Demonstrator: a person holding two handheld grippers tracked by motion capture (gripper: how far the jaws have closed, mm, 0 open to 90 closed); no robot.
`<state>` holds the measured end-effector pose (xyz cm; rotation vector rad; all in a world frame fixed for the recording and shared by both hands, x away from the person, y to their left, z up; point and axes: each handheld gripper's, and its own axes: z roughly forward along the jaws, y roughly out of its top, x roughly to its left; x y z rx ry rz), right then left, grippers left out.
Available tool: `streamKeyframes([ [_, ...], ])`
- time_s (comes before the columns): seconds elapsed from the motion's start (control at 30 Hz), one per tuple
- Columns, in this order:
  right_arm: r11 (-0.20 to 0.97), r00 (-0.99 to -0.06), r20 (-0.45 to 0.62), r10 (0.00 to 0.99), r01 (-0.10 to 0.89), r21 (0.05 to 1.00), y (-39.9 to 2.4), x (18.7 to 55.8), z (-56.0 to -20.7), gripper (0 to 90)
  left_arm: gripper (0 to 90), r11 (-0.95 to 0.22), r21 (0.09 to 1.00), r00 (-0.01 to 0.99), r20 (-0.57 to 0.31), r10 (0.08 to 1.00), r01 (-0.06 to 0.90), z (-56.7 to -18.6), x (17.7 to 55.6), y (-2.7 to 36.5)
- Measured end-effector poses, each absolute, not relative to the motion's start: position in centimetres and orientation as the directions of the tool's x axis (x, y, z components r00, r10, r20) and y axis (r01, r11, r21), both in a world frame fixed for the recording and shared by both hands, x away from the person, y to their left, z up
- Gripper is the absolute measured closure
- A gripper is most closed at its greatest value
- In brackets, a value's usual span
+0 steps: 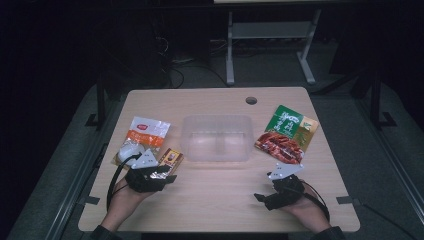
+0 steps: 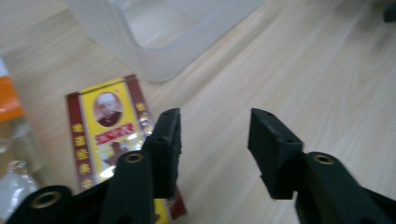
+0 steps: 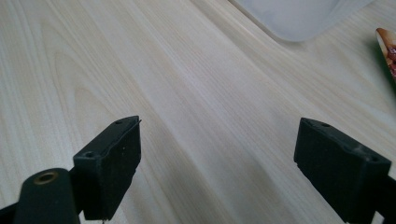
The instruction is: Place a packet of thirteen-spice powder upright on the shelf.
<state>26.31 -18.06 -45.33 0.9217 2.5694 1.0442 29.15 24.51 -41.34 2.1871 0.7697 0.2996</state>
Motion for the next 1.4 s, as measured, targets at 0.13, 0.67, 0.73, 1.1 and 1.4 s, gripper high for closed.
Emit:
streamKeyframes([
  [0.13, 0.549, -0.774, 0.034, 0.632, 0.478, 0.686, -18.2, 26.4, -45.6, 14.4, 71.6, -0.499, 0.745, 0.771, -0.033, 0.636, 0.443, -41.4, 30.4, 25.0],
  [0.67, 0.543, -0.765, 0.027, 0.643, 0.48, 0.689, -18.3, 26.4, -45.7, 14.4, 89.6, -0.47, 0.74, 0.687, 0.016, 0.727, 0.48, -41.6, 35.8, 25.1],
  [0.73, 0.541, -0.764, 0.026, 0.645, 0.481, 0.69, -18.3, 26.4, -45.7, 14.4, 89.6, -0.472, 0.734, 0.677, 0.023, 0.735, 0.488, -41.9, 36.5, 24.9],
  [1.1, 0.541, -0.761, 0.022, 0.648, 0.481, 0.69, -18.5, 26.5, -45.6, 14.4, 89.6, -0.467, 0.7, 0.632, 0.03, 0.775, 0.54, -43.7, 39.4, 24.8],
  [1.4, 0.536, -0.757, 0.025, 0.652, 0.485, 0.691, -18.5, 26.4, -45.6, 14.4, 89.6, -0.479, 0.669, 0.618, 0.038, 0.785, 0.568, -44.5, 40.0, 24.9],
])
